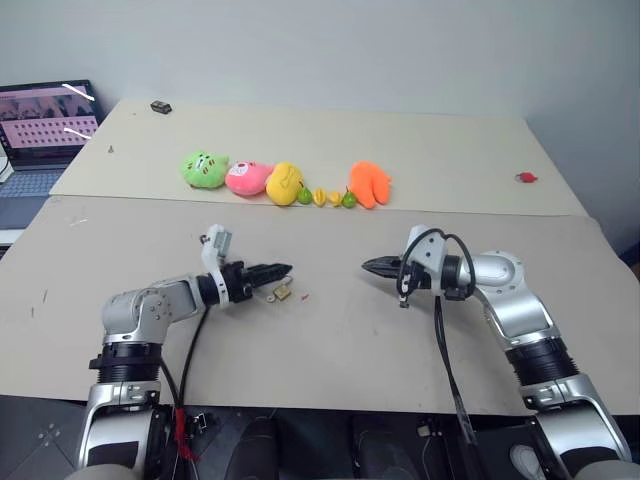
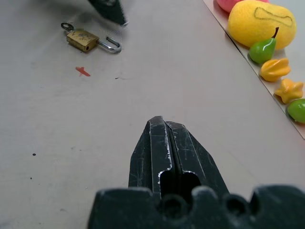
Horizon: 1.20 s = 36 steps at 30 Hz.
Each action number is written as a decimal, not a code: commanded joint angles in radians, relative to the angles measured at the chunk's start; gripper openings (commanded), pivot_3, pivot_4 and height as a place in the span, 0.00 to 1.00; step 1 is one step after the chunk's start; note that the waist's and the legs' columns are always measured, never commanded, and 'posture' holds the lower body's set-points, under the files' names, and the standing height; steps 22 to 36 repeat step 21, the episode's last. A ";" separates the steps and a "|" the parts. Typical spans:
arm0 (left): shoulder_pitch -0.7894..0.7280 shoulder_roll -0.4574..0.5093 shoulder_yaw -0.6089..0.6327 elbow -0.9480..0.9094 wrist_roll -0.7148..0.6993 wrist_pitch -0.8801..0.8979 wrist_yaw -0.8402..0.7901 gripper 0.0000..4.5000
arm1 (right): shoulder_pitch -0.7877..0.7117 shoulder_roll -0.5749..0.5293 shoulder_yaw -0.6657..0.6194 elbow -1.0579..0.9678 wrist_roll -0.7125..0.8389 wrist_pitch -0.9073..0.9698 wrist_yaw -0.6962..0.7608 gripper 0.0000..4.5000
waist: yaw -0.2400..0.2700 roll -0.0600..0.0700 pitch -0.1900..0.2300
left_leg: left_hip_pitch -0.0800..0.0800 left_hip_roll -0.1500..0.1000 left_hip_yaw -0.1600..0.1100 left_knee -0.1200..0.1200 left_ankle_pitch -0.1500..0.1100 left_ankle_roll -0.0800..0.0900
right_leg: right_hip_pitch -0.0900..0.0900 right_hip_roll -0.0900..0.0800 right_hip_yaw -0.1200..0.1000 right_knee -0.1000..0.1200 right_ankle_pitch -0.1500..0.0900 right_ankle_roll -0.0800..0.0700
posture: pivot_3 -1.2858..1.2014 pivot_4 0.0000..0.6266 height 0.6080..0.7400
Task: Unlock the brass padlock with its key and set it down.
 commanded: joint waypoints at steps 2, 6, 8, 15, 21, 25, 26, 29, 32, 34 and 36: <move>0.021 -0.023 0.132 -0.031 0.075 -0.173 0.200 0.75 | -0.005 -0.009 -0.060 -0.008 0.042 0.017 -0.015 0.00 | 0.000 0.000 0.000 | 0.000 0.000 0.000 0.000 0.000 0.000 | 0.000 0.000 0.000 0.000 0.000 0.000 | 0.52 0.24 0.86; 0.041 -0.059 0.222 -0.122 0.062 -0.200 0.335 0.75 | -0.007 0.001 -0.089 0.016 0.059 0.028 -0.044 0.00 | 0.005 0.000 0.000 | 0.000 0.000 0.000 0.000 0.000 0.000 | 0.000 -0.001 0.000 0.000 0.000 0.000 | 0.52 0.24 0.86; 0.072 -0.081 0.230 -0.198 0.069 -0.216 0.379 0.75 | 0.004 0.018 -0.115 0.020 0.072 0.036 -0.081 0.00 | 0.007 0.000 0.000 | -0.001 -0.001 0.000 0.000 0.000 0.000 | 0.000 -0.001 0.000 0.000 0.001 0.001 | 0.52 0.24 0.86; 0.203 -0.171 0.232 -0.411 0.089 -0.246 0.521 0.75 | 0.114 0.098 -0.324 0.025 0.223 0.177 -0.268 0.00 | 0.024 0.000 0.000 | 0.000 -0.002 0.000 0.000 0.000 0.000 | 0.001 -0.002 0.000 0.000 0.001 0.001 | 0.52 0.24 0.86; 0.362 -0.183 0.133 -0.444 0.208 -0.318 0.533 0.75 | 0.202 0.171 -0.506 0.025 0.355 0.258 -0.430 0.00 | 0.025 0.000 0.000 | 0.000 -0.002 0.000 0.000 0.000 0.000 | 0.001 -0.002 0.001 0.000 0.001 0.001 | 0.52 0.24 0.86; 0.362 -0.183 0.133 -0.444 0.208 -0.318 0.533 0.75 | 0.202 0.171 -0.506 0.025 0.355 0.258 -0.430 0.00 | 0.025 0.000 0.000 | 0.000 -0.002 0.000 0.000 0.000 0.000 | 0.001 -0.002 0.001 0.000 0.001 0.001 | 0.52 0.24 0.86; 0.362 -0.183 0.133 -0.444 0.208 -0.318 0.533 0.75 | 0.202 0.171 -0.506 0.025 0.355 0.258 -0.430 0.00 | 0.025 0.000 0.000 | 0.000 -0.002 0.000 0.000 0.000 0.000 | 0.001 -0.002 0.001 0.000 0.001 0.001 | 0.52 0.24 0.86; 0.362 -0.183 0.133 -0.444 0.208 -0.318 0.533 0.75 | 0.202 0.171 -0.506 0.025 0.355 0.258 -0.430 0.00 | 0.025 0.000 0.000 | 0.000 -0.002 0.000 0.000 0.000 0.000 | 0.001 -0.002 0.001 0.000 0.001 0.001 | 0.52 0.24 0.86; 0.362 -0.183 0.133 -0.444 0.208 -0.318 0.533 0.75 | 0.202 0.171 -0.506 0.025 0.355 0.258 -0.430 0.00 | 0.025 0.000 0.000 | 0.000 -0.002 0.000 0.000 0.000 0.000 | 0.001 -0.002 0.001 0.000 0.001 0.001 | 0.52 0.24 0.86; 0.362 -0.183 0.133 -0.444 0.208 -0.318 0.533 0.75 | 0.202 0.171 -0.506 0.025 0.355 0.258 -0.430 0.00 | 0.025 0.000 0.000 | 0.000 -0.002 0.000 0.000 0.000 0.000 | 0.001 -0.002 0.001 0.000 0.001 0.001 | 0.52 0.24 0.86; 0.362 -0.183 0.133 -0.444 0.208 -0.318 0.533 0.75 | 0.202 0.171 -0.506 0.025 0.355 0.258 -0.430 0.00 | 0.025 0.000 0.000 | 0.000 -0.002 0.000 0.000 0.000 0.000 | 0.001 -0.002 0.001 0.000 0.001 0.001 | 0.52 0.24 0.86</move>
